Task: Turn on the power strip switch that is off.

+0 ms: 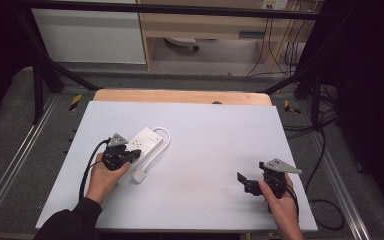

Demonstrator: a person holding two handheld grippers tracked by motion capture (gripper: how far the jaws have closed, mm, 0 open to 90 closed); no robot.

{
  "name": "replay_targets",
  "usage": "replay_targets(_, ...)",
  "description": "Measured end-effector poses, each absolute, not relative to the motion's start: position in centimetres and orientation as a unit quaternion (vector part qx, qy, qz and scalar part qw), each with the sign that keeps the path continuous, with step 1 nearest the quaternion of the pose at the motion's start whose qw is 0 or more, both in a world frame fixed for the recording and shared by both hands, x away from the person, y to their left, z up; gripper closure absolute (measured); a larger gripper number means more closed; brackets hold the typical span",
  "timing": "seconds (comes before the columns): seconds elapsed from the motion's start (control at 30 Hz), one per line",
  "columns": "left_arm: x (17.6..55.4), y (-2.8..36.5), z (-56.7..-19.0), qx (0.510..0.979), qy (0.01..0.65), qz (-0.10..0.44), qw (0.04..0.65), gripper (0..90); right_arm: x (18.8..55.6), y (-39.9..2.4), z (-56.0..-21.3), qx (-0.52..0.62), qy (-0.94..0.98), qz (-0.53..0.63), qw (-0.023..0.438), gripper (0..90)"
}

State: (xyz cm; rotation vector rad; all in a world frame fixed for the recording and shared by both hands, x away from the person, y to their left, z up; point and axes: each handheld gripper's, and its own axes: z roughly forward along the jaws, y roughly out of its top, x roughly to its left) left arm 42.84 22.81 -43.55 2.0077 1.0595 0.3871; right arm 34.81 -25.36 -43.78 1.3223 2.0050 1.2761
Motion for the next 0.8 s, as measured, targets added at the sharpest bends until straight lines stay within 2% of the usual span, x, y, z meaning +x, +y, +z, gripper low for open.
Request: replay_targets(0.8,42.63,22.8,-43.25,0.791,0.42,0.161,0.416,90.0,34.82,-25.34,-43.76,0.475,0.721,0.459,0.209,2.7)
